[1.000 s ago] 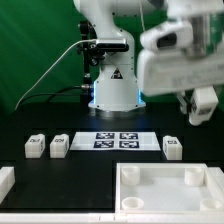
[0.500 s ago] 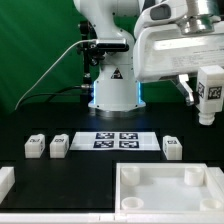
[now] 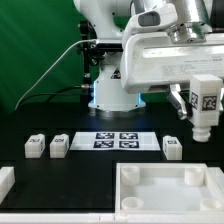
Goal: Assemble one leg
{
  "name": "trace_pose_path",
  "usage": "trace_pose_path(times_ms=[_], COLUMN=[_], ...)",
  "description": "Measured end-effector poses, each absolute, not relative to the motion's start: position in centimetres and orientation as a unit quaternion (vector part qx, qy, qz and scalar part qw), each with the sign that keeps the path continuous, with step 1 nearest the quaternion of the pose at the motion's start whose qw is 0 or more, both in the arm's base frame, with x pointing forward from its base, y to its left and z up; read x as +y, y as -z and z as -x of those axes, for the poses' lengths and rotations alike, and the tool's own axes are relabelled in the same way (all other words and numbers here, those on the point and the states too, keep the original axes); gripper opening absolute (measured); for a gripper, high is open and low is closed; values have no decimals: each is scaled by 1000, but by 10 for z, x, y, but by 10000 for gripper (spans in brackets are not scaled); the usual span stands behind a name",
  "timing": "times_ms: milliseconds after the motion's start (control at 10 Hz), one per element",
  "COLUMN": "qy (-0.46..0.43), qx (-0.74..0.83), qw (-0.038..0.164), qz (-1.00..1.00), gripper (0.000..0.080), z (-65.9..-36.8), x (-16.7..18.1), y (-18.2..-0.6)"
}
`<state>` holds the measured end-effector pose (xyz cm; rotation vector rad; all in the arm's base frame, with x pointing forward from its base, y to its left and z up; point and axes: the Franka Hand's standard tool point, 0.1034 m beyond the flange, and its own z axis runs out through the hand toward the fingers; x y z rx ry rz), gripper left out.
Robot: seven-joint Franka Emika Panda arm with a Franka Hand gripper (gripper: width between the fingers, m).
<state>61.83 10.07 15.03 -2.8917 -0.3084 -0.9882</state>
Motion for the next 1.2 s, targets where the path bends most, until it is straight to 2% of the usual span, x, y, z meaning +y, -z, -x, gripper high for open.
trace_pose_path(times_ms=[200, 600, 800, 900, 1200], qy=[328, 329, 304, 295, 283], qx=[-98, -97, -97, -97, -98], qw=[37, 37, 42, 43, 45], qz=[939, 938, 947, 949, 953], gripper=[294, 294, 293, 293, 294], z=[-625, -624, -609, -606, -605], x=[104, 104, 108, 108, 111], y=[-137, -133, -92, -81, -72])
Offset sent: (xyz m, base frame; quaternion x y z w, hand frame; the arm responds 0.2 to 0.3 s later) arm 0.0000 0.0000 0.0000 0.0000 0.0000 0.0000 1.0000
